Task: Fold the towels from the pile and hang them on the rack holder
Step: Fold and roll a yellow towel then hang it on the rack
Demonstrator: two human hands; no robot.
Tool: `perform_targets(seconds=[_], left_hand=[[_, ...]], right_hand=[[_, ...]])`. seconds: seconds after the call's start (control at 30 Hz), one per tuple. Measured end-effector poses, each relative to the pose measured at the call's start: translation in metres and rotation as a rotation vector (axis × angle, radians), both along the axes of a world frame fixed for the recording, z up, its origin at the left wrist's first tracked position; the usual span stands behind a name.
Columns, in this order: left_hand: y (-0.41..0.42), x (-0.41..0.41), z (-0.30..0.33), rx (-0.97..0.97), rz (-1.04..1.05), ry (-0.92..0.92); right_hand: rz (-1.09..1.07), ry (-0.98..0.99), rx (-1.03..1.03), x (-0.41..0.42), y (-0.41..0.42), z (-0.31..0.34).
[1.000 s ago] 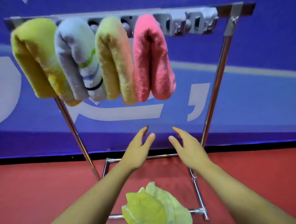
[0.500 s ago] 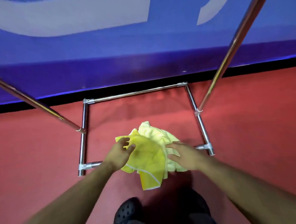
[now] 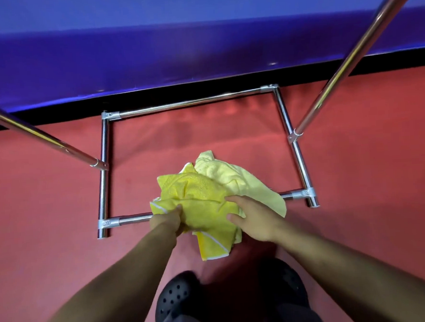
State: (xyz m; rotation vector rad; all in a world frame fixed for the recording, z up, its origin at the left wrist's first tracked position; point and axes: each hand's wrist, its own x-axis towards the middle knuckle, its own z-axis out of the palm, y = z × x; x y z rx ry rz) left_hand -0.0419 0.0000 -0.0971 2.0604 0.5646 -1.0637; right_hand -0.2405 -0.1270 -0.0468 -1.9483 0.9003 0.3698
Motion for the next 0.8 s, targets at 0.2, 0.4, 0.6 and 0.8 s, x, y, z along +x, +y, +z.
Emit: perform_targets(seconds=[0.2,0.4,0.6,0.8], left_hand=[[-0.008,0.017,0.067,-0.041,-0.213,-0.293],[-0.014,0.019,0.192,-0.714,-0.169,-0.100],[0.000,0.010,0.325,-0.914,-0.239,-0.061],[0.015,-0.005,0.435,-1.034,-0.300,-0.051]], right_hand=[[-0.068,-0.029,0.037,-0.002,-0.012,0.052],[-0.235,-0.230,0.083,0.004,-0.014,0.141],[-0.322,-0.439,0.161,0.005,0.001,0.227],[-0.470,-0.562,0.170,-0.011,-0.001,0.290]])
